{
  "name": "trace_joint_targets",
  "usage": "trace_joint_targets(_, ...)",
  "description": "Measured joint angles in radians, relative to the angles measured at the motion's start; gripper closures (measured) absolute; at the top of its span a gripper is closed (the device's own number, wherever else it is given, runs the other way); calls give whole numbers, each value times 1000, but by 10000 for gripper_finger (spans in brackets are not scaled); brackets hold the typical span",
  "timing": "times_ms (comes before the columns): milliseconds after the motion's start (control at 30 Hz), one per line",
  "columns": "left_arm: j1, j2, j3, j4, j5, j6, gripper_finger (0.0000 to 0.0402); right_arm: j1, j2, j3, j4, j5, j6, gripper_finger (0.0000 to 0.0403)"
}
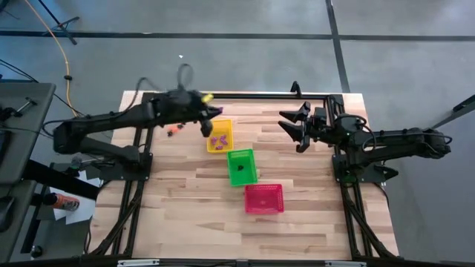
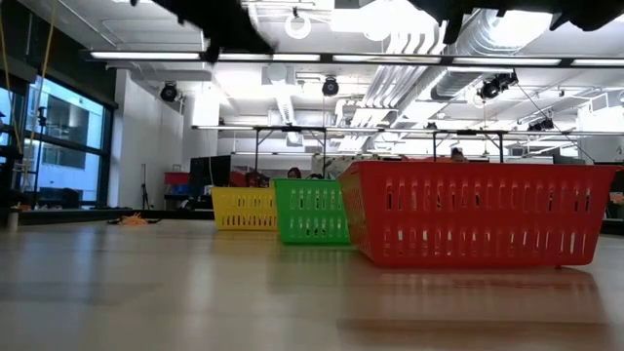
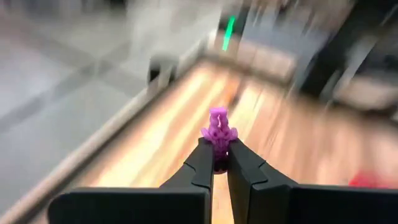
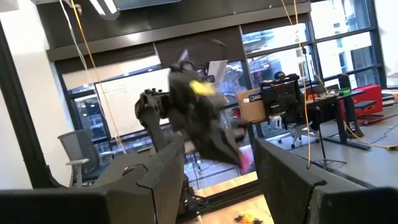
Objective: Sort Halloween decoration
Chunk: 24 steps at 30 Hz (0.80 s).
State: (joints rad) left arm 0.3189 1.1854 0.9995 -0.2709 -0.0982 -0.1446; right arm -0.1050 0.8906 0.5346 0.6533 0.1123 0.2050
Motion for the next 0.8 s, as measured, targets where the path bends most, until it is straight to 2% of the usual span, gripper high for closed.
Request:
trace_joint_targets(67, 19, 69, 39, -138, 0, 0, 396, -2, 0, 0, 0, 0, 1, 215)
trace_joint_targets(200, 37, 194, 45, -251, 8, -1, 396, -2, 0, 0, 0, 0, 3, 215)
trace_joint_targets(567, 37, 477, 45, -233, 54, -9, 393, -2, 0, 0, -6, -1, 3, 215)
trace_joint_targets(800, 37, 528, 45, -231, 53, -37, 345, -2, 0, 0, -14, -2, 3, 215)
